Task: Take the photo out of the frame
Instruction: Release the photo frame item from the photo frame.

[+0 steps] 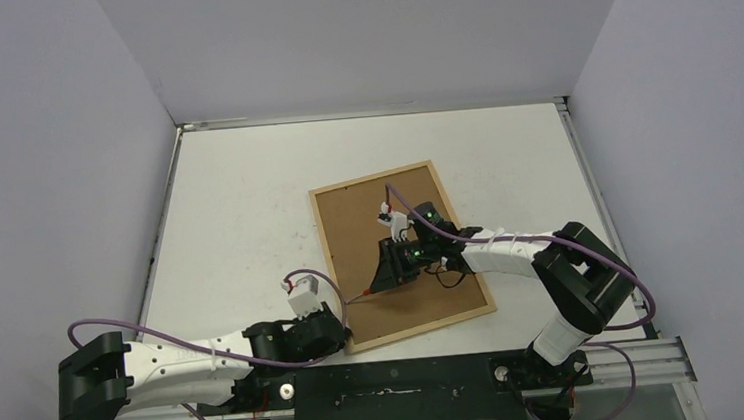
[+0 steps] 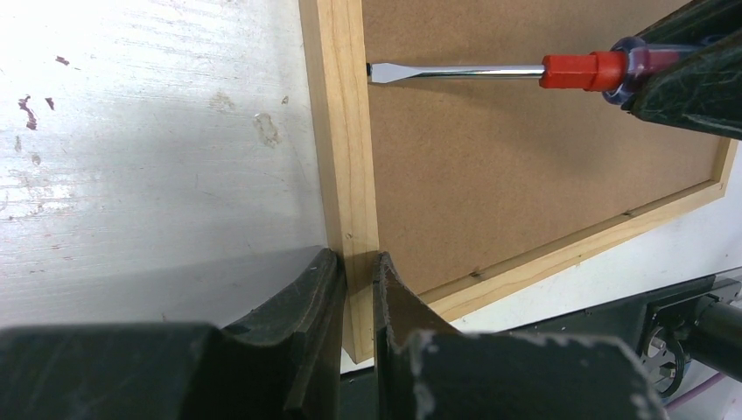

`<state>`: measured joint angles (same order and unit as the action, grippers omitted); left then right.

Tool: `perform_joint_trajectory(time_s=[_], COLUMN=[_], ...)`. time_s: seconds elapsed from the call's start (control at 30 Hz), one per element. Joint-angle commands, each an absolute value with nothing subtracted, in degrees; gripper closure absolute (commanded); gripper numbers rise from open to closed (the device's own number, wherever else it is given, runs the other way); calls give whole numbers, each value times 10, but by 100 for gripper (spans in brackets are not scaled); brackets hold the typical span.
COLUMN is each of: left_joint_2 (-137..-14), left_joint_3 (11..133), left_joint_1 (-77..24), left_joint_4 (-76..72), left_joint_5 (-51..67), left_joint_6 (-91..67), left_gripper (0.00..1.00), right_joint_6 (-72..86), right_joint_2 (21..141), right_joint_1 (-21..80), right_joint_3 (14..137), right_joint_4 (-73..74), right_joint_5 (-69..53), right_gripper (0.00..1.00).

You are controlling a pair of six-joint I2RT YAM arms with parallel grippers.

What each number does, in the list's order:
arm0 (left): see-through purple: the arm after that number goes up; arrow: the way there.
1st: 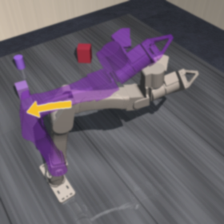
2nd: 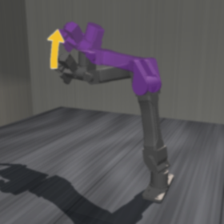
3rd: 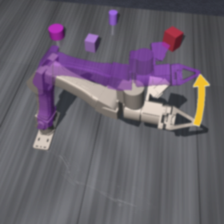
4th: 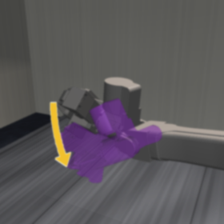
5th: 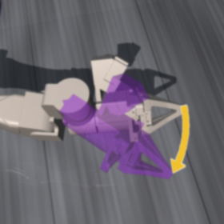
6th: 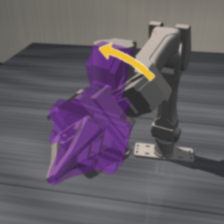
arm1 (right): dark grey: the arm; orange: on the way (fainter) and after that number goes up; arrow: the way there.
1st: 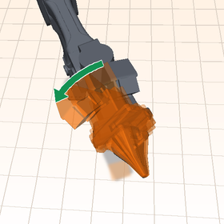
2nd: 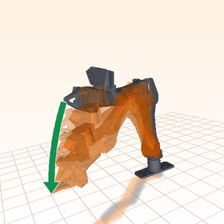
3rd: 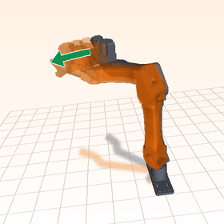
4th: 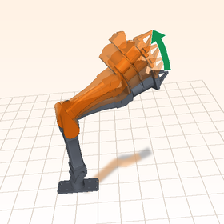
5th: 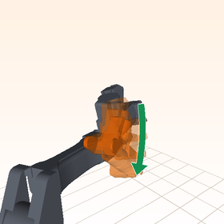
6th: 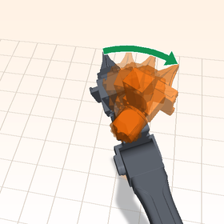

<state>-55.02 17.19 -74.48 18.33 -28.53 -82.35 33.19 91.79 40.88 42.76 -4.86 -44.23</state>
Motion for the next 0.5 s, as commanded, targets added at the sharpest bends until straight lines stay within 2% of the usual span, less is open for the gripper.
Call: perform_joint_trajectory(time_s=[0.0, 0.27, 0.47], left_joint_2=[-581, -576, -560], left_joint_3=[153, 147, 138], left_joint_1=[-743, -743, -744], left_joint_4=[288, 285, 286], left_joint_5=[-289, -288, -290], left_joint_6=[-810, -808, -810], left_gripper=[100, 100, 100], right_joint_6=[300, 250, 249], right_joint_2=[930, 920, 929], right_joint_1=[429, 480, 523], right_joint_3=[458, 532, 585], right_joint_4=[-31, 92, 132], right_joint_5=[-396, -296, -237], right_gripper=[100, 100, 100])
